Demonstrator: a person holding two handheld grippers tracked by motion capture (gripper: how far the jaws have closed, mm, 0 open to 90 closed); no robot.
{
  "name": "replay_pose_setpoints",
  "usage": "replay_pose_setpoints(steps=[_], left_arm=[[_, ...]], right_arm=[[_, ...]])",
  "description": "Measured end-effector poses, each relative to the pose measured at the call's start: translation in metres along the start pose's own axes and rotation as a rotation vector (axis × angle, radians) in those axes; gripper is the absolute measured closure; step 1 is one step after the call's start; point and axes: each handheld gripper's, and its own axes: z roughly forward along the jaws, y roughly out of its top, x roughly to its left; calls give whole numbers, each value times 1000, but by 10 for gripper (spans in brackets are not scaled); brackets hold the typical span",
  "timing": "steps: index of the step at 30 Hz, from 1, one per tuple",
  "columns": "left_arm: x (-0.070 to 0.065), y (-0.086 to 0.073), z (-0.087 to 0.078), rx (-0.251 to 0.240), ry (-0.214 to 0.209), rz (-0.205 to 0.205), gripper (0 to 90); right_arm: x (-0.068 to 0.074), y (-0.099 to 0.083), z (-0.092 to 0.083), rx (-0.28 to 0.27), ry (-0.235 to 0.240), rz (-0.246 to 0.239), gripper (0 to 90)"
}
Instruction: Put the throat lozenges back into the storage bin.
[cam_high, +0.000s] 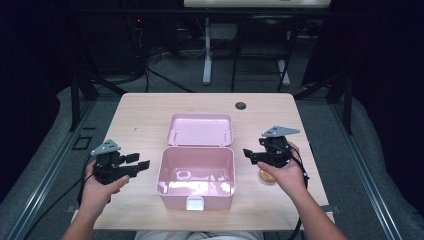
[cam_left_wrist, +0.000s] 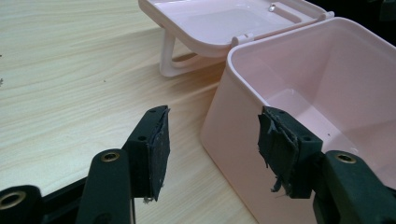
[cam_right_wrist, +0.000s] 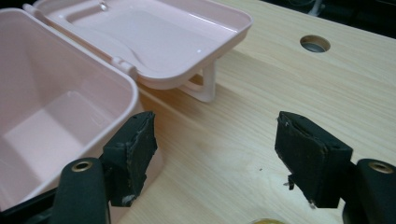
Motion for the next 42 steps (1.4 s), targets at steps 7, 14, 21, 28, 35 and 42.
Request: replay_pose_setpoints(steps=[7, 14, 21, 28, 35, 42], left_arm=[[1, 2, 0, -6, -1, -2, 435], [1, -1, -4, -6, 5, -5, 435], [0, 1, -5, -14, -1, -7, 435], [1, 0, -3, -7, 1, -9, 435], [1, 1, -1, -9, -1, -10, 435], [2, 2, -2, -4, -1, -12, 435]], right_arm=[[-12, 4, 6, 72, -25, -19, 288], [-23, 6, 9, 135, -46, -15, 291], [-35, 4, 20, 226, -50, 26, 289], [-48, -2, 28, 354, -65, 53, 254], [-53, -4, 35, 474, -73, 45, 219], [-54, -4, 39, 534, -69, 39, 204]])
